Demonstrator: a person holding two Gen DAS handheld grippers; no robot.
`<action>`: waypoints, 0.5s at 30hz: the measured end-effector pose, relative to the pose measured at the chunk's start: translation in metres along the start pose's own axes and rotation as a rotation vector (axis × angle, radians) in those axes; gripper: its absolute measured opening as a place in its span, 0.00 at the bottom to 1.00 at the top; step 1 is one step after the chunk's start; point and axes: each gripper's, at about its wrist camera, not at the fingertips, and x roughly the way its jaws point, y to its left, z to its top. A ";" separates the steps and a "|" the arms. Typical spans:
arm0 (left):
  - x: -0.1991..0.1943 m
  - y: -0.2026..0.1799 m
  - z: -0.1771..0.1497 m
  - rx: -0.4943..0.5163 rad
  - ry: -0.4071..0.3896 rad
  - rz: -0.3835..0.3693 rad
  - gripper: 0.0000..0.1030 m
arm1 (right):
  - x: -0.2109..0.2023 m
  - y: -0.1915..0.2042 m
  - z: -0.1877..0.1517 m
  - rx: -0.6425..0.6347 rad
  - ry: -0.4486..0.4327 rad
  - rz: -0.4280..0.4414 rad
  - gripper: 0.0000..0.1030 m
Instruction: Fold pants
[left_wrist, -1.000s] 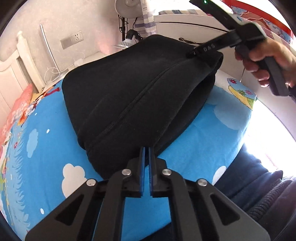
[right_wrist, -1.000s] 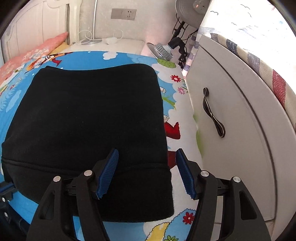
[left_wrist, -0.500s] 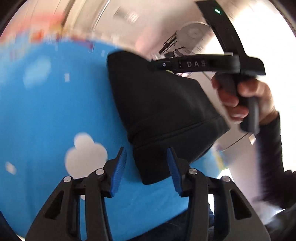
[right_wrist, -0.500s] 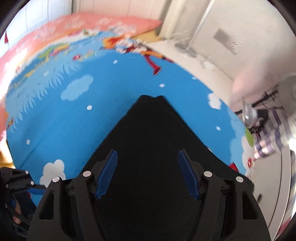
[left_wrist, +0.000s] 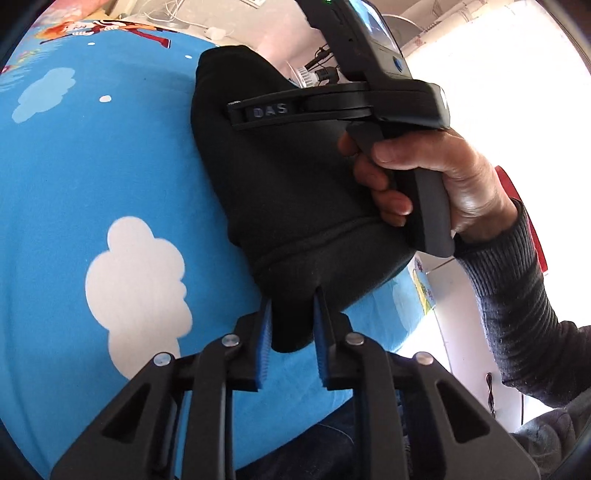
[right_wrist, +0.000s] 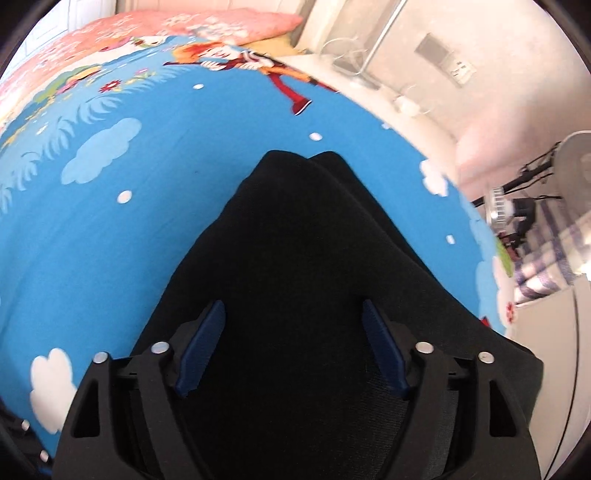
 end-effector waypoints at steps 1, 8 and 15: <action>0.000 0.002 0.001 -0.014 0.006 -0.009 0.19 | 0.000 -0.002 0.000 0.010 -0.014 0.005 0.76; -0.031 -0.004 -0.004 0.001 -0.052 -0.043 0.33 | -0.084 -0.076 -0.053 0.252 -0.220 -0.010 0.80; -0.051 -0.015 0.070 0.156 -0.219 0.177 0.31 | -0.111 -0.129 -0.153 0.397 -0.192 -0.226 0.81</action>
